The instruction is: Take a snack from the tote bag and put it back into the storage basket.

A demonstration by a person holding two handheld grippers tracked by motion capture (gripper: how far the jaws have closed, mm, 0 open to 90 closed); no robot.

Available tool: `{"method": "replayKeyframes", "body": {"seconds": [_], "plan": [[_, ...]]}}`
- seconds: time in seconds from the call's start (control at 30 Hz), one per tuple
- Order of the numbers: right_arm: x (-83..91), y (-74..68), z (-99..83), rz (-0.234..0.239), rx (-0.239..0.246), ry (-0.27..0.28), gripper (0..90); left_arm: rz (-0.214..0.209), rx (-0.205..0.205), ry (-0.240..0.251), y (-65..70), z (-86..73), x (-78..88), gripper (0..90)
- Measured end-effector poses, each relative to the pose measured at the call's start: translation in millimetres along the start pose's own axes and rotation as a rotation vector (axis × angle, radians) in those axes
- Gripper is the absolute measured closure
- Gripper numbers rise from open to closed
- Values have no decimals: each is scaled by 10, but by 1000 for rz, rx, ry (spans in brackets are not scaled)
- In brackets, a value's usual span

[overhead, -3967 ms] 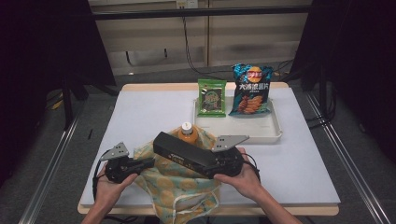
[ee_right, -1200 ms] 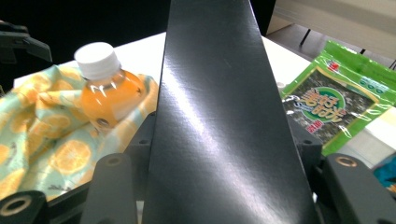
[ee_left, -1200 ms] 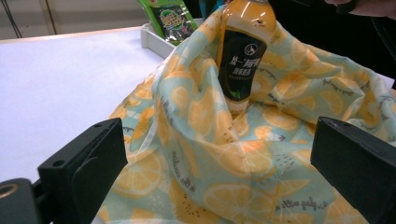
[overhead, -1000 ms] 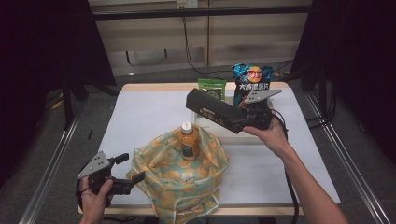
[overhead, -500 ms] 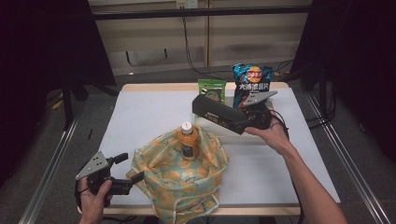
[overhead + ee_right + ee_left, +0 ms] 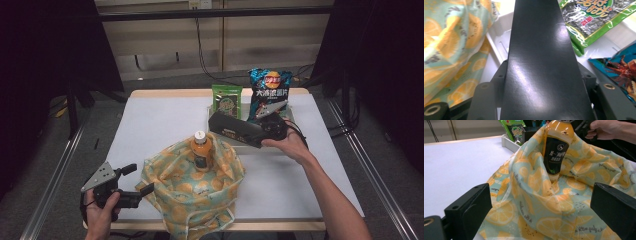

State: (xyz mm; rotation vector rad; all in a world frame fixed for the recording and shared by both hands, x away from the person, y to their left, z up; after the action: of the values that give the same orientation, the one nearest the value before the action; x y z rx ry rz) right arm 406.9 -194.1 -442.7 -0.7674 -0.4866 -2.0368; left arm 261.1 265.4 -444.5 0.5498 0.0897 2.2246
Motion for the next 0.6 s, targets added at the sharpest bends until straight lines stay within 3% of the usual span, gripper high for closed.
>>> {"method": "replayKeyframes", "body": {"seconds": [0.3, 0.6], "plan": [[-88, 53, -44, -22, -3, -13, 432, -18, -1, -2, -15, -6, -19, 31], [-113, 84, -52, -13, 10, 16, 431, -2, 6, -12, -21, -16, -30, 31]]}}
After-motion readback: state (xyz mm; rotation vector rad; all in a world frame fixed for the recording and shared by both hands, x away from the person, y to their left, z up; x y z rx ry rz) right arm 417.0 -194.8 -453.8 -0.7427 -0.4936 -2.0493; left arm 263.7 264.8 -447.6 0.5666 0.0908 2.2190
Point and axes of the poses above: each handheld gripper's, and its own axes: x roughly backward along the jaws, z roughly out of its top, y roughly to its right, the point moved 2 cm from there along -x, roughly forward along the jaws, and after that the axes turned 6 degrees about x, right-handed, at the moved point
